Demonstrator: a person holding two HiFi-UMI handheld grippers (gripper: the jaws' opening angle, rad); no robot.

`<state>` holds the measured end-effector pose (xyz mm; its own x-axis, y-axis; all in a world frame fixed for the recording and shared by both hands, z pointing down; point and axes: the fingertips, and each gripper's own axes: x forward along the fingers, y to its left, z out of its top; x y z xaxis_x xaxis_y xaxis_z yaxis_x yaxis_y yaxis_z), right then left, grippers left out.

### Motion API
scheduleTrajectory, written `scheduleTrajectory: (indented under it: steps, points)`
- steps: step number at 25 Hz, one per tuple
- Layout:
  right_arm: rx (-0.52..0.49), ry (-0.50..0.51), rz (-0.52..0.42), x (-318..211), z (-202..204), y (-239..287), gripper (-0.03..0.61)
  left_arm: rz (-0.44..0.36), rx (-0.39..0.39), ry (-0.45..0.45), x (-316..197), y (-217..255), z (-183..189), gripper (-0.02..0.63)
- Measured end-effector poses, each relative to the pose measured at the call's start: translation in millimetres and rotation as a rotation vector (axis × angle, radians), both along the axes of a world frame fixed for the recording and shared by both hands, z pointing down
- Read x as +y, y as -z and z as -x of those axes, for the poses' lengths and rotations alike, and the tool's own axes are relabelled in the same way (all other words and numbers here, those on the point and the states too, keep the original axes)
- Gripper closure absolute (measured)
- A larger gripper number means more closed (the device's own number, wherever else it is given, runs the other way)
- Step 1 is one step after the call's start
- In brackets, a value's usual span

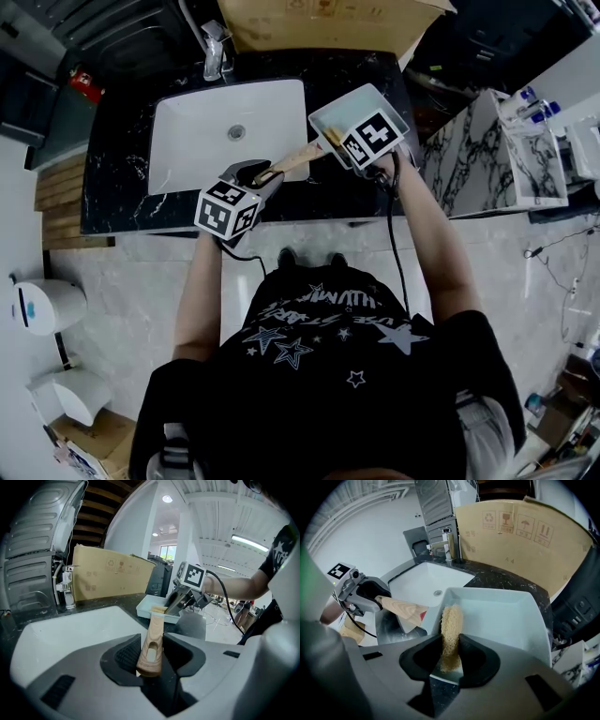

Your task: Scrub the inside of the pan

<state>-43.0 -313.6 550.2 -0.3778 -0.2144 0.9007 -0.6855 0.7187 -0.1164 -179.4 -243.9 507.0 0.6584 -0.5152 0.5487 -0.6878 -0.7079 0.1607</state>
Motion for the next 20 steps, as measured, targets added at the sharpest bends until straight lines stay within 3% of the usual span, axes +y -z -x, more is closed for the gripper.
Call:
scheduleTrajectory:
  steps: [8,20]
  points:
    - [-0.029,-0.067,-0.056,-13.4,-19.4,11.1,0.471,-0.005,0.002,-0.001,-0.1,0.5,0.1,0.463]
    - [0.1,-0.252,-0.176,-62.1,-109.1,22.7,0.472,-0.005,0.006,-0.005,0.6,0.6,-0.2,0.463]
